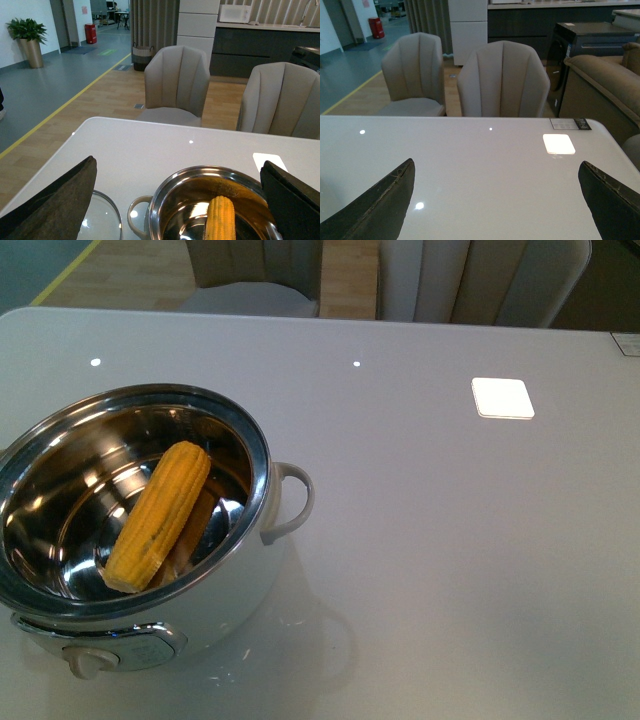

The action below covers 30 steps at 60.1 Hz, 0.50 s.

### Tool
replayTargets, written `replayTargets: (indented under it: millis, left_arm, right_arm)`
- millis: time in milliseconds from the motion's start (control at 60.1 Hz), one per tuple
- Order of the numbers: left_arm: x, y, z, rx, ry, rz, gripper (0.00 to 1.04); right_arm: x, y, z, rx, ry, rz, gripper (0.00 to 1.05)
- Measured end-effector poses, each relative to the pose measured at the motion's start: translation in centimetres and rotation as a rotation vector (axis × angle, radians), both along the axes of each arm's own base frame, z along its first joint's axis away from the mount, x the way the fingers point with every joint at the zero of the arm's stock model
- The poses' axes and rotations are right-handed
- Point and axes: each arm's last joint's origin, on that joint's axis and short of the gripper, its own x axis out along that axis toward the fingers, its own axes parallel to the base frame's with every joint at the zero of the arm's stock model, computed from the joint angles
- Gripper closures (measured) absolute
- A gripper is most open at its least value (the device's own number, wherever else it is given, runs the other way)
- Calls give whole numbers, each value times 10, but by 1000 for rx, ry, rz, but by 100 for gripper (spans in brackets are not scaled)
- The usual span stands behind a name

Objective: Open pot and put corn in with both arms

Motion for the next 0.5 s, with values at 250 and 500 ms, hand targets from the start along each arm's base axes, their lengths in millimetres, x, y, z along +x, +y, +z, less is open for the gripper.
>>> replayTargets:
  millis: [250, 500]
  left_arm:
    - [0, 0, 0, 0, 0, 0, 7]
    - [0, 0, 0, 0, 0, 0, 7]
  right_arm:
    - [0, 0, 0, 0, 0, 0, 9]
    - [0, 0, 0, 0, 0, 0, 9]
